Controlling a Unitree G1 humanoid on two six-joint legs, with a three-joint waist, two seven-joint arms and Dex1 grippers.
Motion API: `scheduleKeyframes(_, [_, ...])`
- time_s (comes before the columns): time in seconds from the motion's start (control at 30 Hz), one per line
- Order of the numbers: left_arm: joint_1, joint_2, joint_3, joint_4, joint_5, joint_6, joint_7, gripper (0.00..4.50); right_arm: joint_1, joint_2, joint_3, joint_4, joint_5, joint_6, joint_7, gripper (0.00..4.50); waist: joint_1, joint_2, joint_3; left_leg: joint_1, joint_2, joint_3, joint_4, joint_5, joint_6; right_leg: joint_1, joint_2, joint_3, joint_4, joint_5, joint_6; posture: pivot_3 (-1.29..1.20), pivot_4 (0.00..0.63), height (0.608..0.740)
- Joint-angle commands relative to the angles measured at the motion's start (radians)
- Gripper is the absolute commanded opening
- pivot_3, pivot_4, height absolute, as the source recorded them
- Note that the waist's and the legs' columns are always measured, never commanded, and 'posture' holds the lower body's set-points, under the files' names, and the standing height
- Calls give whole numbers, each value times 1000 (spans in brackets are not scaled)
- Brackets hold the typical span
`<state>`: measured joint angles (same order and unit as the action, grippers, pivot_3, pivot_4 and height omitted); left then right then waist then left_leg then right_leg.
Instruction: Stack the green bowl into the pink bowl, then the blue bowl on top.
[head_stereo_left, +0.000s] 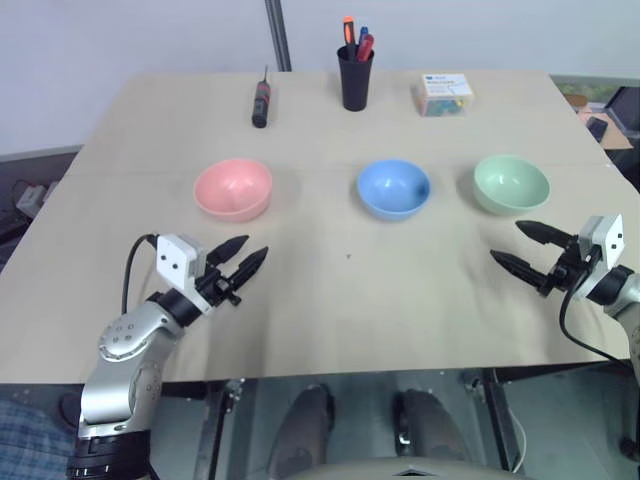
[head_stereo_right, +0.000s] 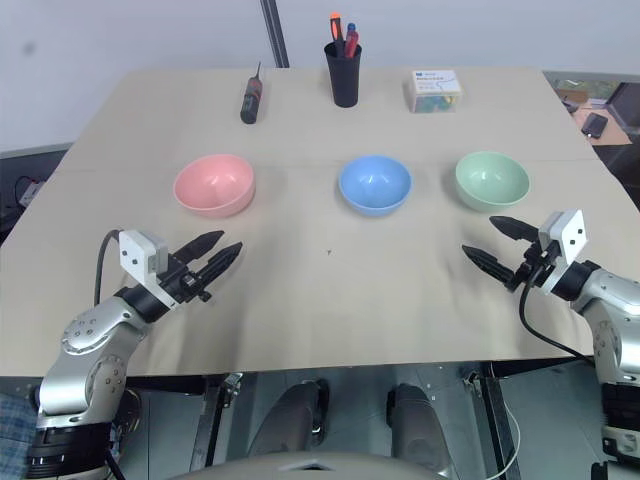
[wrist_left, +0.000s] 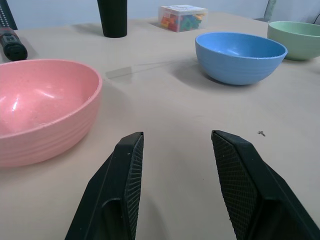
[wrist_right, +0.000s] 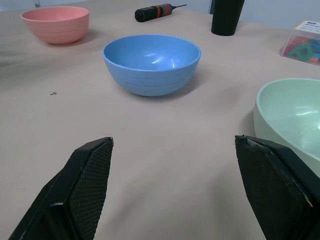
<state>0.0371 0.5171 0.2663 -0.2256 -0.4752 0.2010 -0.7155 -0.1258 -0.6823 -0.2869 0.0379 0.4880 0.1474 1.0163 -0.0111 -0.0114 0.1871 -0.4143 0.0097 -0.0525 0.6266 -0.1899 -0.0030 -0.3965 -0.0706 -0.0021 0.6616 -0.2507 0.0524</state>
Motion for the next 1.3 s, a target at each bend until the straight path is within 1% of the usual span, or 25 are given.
scheduleKeyframes(0.03, [-22, 4, 5, -23, -3, -23, -5, 2292, 6, 0, -16, -49, 7, -19, -9, 4081, 0, 0, 0, 0, 0, 0, 0, 0, 0, 0, 0, 0, 0, 0, 0, 0, 150, 740])
scheduleKeyframes(0.53, [-81, 17, 1, 19, -5, -2, -36, 2292, 21, 4, -2, -91, 11, -22, -8, 4081, 0, 0, 0, 0, 0, 0, 0, 0, 0, 0, 0, 0, 0, 2, 4, 0, 150, 740])
scheduleKeyframes(0.7, [-117, 12, -21, 43, 33, 20, 7, 2292, 21, 5, 13, -150, 45, -1, 18, 4081, 0, 0, 0, 0, 0, 0, 0, 0, 0, 0, 0, 0, 0, 2, 4, 0, 150, 740])
scheduleKeyframes(0.9, [-204, 23, -56, 50, 71, 104, 74, 2292, -10, 18, 33, -264, 96, 54, -16, 4081, 1, 0, 0, 0, 0, 0, 0, 0, 0, 0, 0, 0, 0, 2, 4, 0, 150, 740])
scheduleKeyframes(0.97, [-233, 44, -82, 44, 117, 122, 92, 2292, -15, 23, 39, -304, 113, 68, -24, 4081, 1, 0, 0, 0, 0, -1, 0, 0, 0, 0, 0, 0, 0, 2, 4, 0, 150, 740])
scheduleKeyframes(1.03, [-286, 63, -113, 35, 165, 189, 142, 2292, -24, 26, 50, -345, 128, 86, -34, 4081, 0, 0, 0, 0, 0, -1, 0, 0, 0, 0, 0, 0, 0, 2, 4, 0, 150, 740])
scheduleKeyframes(1.13, [-354, 91, -151, 45, 212, 249, 162, 2292, -40, 36, 62, -386, 142, 104, -59, 4081, 1, 0, 0, -1, 0, -1, 0, 0, 0, 0, 0, -1, 0, 2, 4, 0, 150, 740])
scheduleKeyframes(1.23, [-430, 140, -195, 96, 285, 297, 175, 2292, -42, 43, 63, -410, 149, 112, -76, 4081, 0, -1, 0, -1, 0, -1, 0, 0, 0, 0, 0, -1, 0, 2, 5, 0, 150, 740])
scheduleKeyframes(1.3, [-463, 160, -219, 152, 332, 283, 183, 2292, -35, 47, 62, -412, 147, 107, -78, 4081, 0, -1, 0, -1, 0, -1, 0, 0, 0, 0, 0, -1, 0, 2, 5, 0, 150, 740])
